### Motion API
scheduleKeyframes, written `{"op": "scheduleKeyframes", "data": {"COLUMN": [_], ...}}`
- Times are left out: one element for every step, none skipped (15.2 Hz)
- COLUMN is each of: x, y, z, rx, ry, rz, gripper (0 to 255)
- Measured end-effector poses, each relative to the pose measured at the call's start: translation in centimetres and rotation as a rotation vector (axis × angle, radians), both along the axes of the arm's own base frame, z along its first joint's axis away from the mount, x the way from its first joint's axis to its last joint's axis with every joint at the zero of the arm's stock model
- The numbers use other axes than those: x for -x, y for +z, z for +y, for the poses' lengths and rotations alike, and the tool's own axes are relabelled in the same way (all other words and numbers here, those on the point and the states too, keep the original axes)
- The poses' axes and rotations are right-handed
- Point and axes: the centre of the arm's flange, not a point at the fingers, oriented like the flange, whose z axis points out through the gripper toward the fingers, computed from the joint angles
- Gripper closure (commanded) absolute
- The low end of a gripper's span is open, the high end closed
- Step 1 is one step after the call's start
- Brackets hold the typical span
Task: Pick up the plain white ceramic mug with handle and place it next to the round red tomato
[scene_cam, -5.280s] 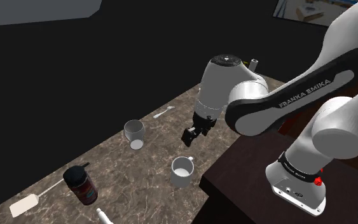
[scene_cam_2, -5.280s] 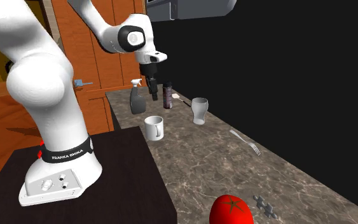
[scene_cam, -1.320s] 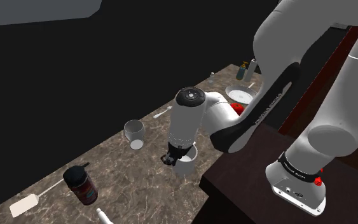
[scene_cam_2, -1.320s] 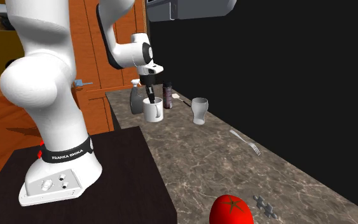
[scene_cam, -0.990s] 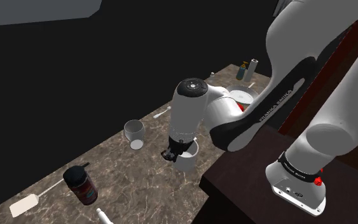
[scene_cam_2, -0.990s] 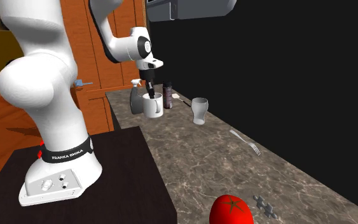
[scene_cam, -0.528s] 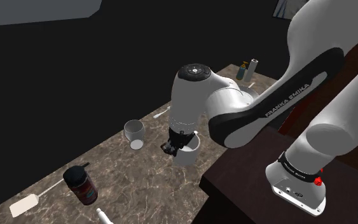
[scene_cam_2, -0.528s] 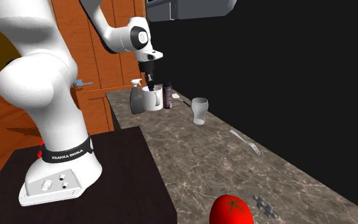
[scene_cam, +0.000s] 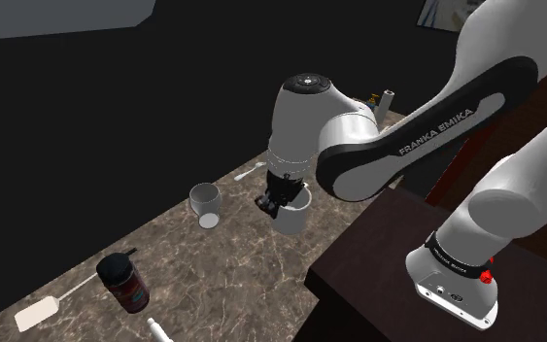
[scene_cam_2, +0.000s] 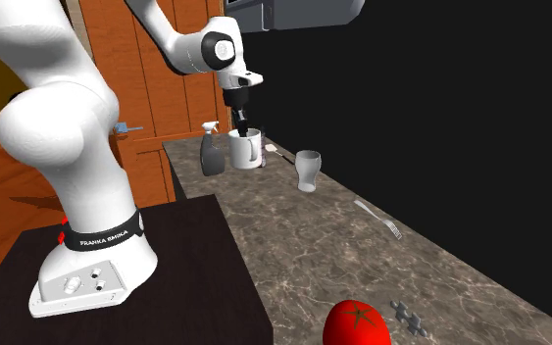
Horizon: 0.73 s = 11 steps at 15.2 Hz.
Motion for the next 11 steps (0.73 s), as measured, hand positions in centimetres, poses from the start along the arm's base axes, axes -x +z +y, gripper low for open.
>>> {"op": "scheduleKeyframes", "data": {"x": [-0.5,-1.2,-1.8,-2.2,-2.8,-3.4,-3.8,-4.3,-4.9,-5.6,-6.0], "y": [0.0,-0.1,0.0,0.0,0.0,-0.2,-0.1,0.2,0.0,0.0,-0.2], "z": [-1.5,-2.7,-4.0,-5.1,-6.4,-7.6,-8.7,-9.9,-11.1,-12.1,-13.6], "rx": [0.001,0.000,0.000,0.000,0.000,-0.001,0.000,0.000,-0.001,0.000,-0.001], "ry": [-0.002,-0.001,-0.001,0.000,-0.001,0.000,0.000,0.000,0.000,0.001,-0.001], "rz": [0.000,0.000,0.000,0.000,0.000,0.000,0.000,0.000,0.000,0.000,0.000], "gripper": [255,255,255,255,255,255,255,255,255,255,255]}}
